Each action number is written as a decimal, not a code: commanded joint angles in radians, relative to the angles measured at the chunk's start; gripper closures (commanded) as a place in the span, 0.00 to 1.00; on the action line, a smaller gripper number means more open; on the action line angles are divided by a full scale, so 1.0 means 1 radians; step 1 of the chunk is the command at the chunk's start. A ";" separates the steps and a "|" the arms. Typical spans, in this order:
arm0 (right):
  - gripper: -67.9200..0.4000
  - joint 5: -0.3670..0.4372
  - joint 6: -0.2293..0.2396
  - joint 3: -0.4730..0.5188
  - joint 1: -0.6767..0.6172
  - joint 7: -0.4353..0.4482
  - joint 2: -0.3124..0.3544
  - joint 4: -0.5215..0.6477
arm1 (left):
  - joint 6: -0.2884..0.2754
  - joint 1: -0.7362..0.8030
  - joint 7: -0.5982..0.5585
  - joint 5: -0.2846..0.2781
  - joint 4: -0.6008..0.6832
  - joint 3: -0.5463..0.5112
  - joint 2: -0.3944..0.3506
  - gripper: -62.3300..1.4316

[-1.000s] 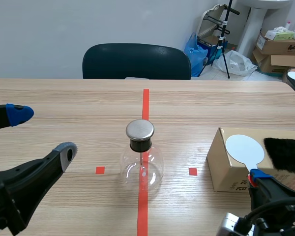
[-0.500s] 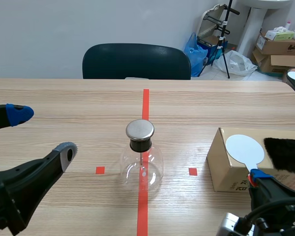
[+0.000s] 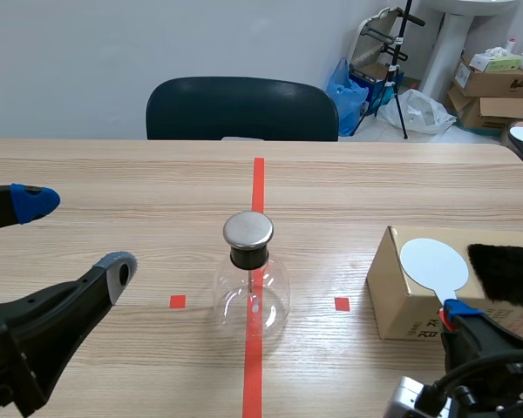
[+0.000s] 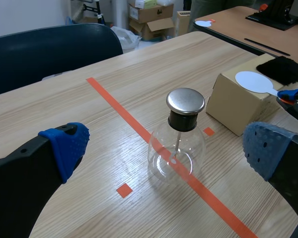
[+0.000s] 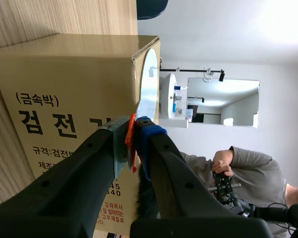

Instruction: Do the electroscope experiment

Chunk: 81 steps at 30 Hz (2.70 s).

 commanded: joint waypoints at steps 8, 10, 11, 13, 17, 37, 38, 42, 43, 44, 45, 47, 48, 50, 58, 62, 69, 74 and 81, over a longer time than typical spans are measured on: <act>0.98 0.000 -0.011 0.008 0.003 -0.007 0.005 0.019 | -0.001 -0.003 -0.014 -0.009 0.018 0.001 0.003 0.00; 0.98 0.000 -0.011 0.008 0.003 -0.007 0.005 0.019 | -0.001 -0.003 -0.014 -0.009 0.018 0.001 0.003 0.00; 0.98 0.000 -0.011 0.008 0.003 -0.007 0.005 0.019 | -0.001 -0.003 -0.014 -0.009 0.018 0.001 0.003 0.00; 0.98 0.000 -0.011 0.008 0.003 -0.007 0.005 0.019 | -0.001 -0.003 -0.014 -0.009 0.018 0.001 0.003 0.00; 0.98 0.000 -0.011 0.008 0.003 -0.007 0.005 0.019 | -0.001 -0.003 -0.014 -0.009 0.018 0.001 0.003 0.00; 0.98 0.000 -0.011 0.008 0.003 -0.007 0.005 0.019 | -0.001 -0.003 -0.014 -0.009 0.018 0.001 0.003 0.00; 0.98 0.000 -0.011 0.008 0.003 -0.007 0.005 0.019 | -0.001 -0.003 -0.014 -0.009 0.018 0.001 0.003 0.00; 0.98 0.000 -0.011 0.008 0.003 -0.007 0.005 0.019 | -0.001 -0.003 -0.011 -0.009 0.018 0.001 0.003 0.00; 0.98 0.000 -0.011 0.008 0.003 -0.007 0.005 0.019 | -0.001 -0.003 -0.008 -0.009 0.018 0.001 0.003 0.00; 0.98 0.000 -0.011 0.008 0.003 -0.007 0.005 0.019 | -0.001 -0.003 -0.008 -0.009 0.018 0.001 0.003 0.00; 0.98 0.000 -0.011 0.008 0.003 -0.007 0.005 0.019 | -0.001 -0.003 -0.008 -0.009 0.018 0.001 0.003 0.00; 0.98 0.000 -0.011 0.008 0.003 -0.007 0.005 0.019 | -0.001 -0.003 -0.008 -0.009 0.018 0.001 0.003 0.00; 0.98 0.000 -0.011 0.008 0.003 -0.006 0.005 0.019 | -0.001 -0.003 -0.008 -0.009 0.018 0.001 0.003 0.00; 0.98 0.000 -0.011 0.008 0.003 -0.006 0.005 0.019 | -0.001 -0.003 -0.008 -0.009 0.018 0.001 0.003 0.00; 0.98 -0.031 -0.051 0.008 0.003 -0.020 0.008 0.028 | -0.001 -0.003 -0.008 -0.009 0.018 0.001 0.003 0.00; 0.98 -0.067 -0.054 0.008 0.000 -0.074 0.008 0.066 | -0.001 -0.003 -0.008 -0.009 0.018 0.001 0.003 0.00; 0.98 -0.138 -0.054 -0.006 0.000 -0.171 0.008 0.162 | -0.001 -0.003 -0.008 -0.009 0.018 0.001 0.003 0.00; 0.98 -0.191 -0.054 -0.067 0.001 -0.271 0.033 0.214 | -0.001 -0.003 -0.007 -0.008 0.018 0.001 0.003 0.00; 0.98 -0.235 -0.054 -0.202 0.045 -0.444 0.094 0.237 | 0.000 -0.003 0.032 0.013 0.018 0.001 -0.016 0.46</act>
